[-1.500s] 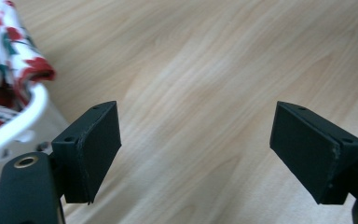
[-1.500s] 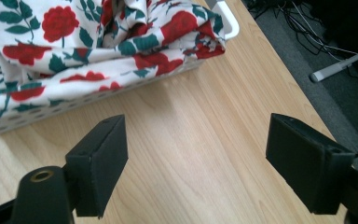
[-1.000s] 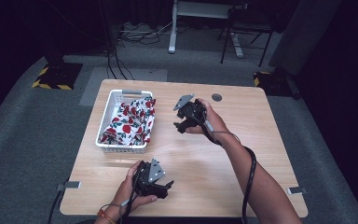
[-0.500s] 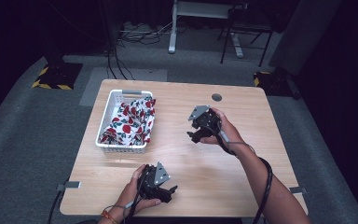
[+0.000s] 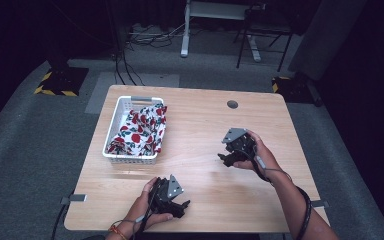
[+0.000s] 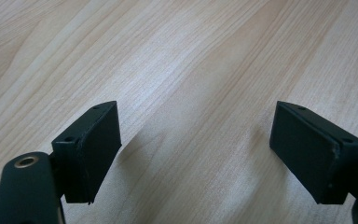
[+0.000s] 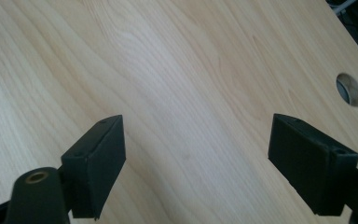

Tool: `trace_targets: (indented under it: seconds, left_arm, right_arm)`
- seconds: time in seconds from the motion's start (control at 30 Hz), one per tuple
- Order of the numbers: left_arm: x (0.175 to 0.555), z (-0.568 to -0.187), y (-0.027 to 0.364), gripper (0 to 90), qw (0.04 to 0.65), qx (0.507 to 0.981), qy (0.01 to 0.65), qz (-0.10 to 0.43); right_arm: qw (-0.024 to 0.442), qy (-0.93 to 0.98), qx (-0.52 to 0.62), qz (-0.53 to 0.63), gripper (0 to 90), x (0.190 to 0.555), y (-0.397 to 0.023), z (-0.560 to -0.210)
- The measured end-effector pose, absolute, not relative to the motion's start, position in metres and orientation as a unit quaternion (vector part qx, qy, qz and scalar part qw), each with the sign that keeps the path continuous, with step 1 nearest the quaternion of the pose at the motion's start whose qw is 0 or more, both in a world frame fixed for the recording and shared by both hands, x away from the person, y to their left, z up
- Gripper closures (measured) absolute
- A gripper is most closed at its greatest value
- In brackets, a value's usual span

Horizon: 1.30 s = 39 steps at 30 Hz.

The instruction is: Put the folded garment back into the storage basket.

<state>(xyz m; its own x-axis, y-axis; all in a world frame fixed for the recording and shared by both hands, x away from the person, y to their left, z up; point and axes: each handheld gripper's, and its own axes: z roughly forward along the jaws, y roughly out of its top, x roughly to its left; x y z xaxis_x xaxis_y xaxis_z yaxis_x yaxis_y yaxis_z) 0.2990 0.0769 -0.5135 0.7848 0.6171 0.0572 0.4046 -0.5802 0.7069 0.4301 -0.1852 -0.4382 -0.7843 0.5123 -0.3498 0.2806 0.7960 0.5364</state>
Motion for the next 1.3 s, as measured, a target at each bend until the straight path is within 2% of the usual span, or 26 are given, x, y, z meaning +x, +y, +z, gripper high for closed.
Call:
trace_targets:
  seconds: [0.33,0.53,0.57,0.6,0.97,1.13,1.3]
  left_arm:
    - [0.304,-0.516,0.079,15.7,0.366,0.873,0.297,0.128]
    - [0.304,-0.516,0.079,15.7,0.366,0.874,0.296,0.125]
    - [0.305,-0.517,0.079,15.6,0.365,0.874,0.295,0.125]
    - [0.305,-0.516,0.079,15.6,0.365,0.874,0.295,0.125]
    - [0.304,-0.517,0.079,15.6,0.366,0.872,0.299,0.127]
    - [0.304,-0.517,0.079,15.5,0.365,0.872,0.3,0.127]
    - [0.303,-0.517,0.079,15.5,0.365,0.871,0.303,0.129]
  right_arm:
    - [0.254,0.908,0.234,0.237,18.7,0.402,-0.227,-0.459]
    - [0.255,0.907,0.235,0.238,18.7,0.401,-0.228,-0.459]
    - [0.225,0.896,0.27,0.271,18.6,0.384,-0.261,-0.478]
    - [0.223,0.896,0.273,0.271,18.6,0.381,-0.265,-0.481]
    - [0.194,0.875,0.312,0.314,16.9,0.352,-0.297,-0.504]
    - [0.165,0.842,0.368,0.358,14.2,0.346,-0.311,-0.514]
    - [0.169,0.838,0.37,0.363,14.0,0.342,-0.315,-0.515]
